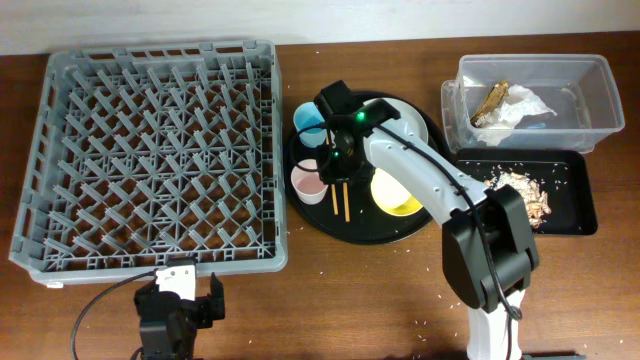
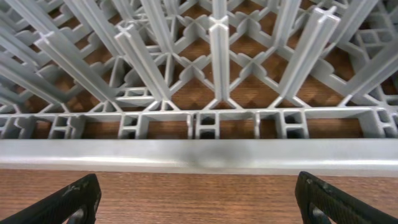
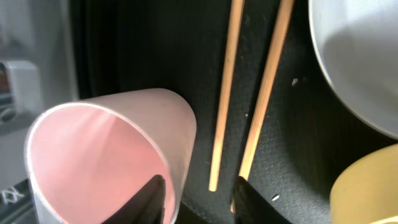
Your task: Sort waste into correct bins and load items into the dishwasher rack
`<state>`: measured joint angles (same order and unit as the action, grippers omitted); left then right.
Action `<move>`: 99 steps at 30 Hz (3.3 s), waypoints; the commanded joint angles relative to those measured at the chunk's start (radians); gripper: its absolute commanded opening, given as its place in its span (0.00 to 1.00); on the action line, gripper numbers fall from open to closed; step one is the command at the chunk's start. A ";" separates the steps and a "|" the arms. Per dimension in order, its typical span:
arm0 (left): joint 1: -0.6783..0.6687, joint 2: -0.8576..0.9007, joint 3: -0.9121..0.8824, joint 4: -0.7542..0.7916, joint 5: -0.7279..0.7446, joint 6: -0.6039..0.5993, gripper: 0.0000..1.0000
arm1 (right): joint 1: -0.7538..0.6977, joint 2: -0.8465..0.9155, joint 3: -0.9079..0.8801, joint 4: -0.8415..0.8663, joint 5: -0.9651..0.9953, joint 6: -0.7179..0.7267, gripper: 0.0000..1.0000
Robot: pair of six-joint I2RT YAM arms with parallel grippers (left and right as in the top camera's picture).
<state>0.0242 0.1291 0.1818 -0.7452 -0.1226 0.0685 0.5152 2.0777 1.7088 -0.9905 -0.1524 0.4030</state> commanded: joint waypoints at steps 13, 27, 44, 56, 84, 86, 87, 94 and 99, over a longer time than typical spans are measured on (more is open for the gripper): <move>0.005 -0.003 0.010 0.128 0.067 0.016 0.99 | 0.010 0.017 -0.011 0.035 -0.002 0.003 0.23; 0.005 -0.003 0.012 0.707 0.402 -0.671 1.00 | -0.309 -0.281 0.014 -0.074 -0.501 -0.108 0.04; 0.005 0.220 0.139 0.752 0.707 -0.737 0.99 | -0.395 -0.315 0.014 -0.072 -0.660 -0.163 0.04; 0.005 1.327 1.059 0.033 1.056 -0.596 0.99 | -0.385 -0.315 0.014 -0.042 -0.687 -0.163 0.04; 0.044 1.479 1.059 0.252 1.539 -0.765 0.99 | -0.128 -0.135 -0.010 0.418 -1.048 -0.006 0.04; 0.044 1.479 1.059 0.251 1.540 -0.765 0.99 | -0.113 -0.111 -0.011 0.458 -1.034 0.011 0.04; 0.044 1.479 1.059 0.251 1.540 -0.765 0.93 | -0.110 -0.098 -0.011 0.463 -1.016 0.025 0.04; 0.044 1.479 1.059 0.252 1.540 -0.764 0.69 | -0.112 -0.075 -0.011 0.480 -0.980 0.023 0.04; 0.044 1.479 1.059 0.264 1.523 -0.764 0.69 | -0.109 -0.075 -0.011 0.402 -0.979 -0.006 0.04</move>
<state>0.0738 1.6012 1.2304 -0.4919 1.4136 -0.7006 0.3904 1.9869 1.7016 -0.5663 -1.1580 0.4263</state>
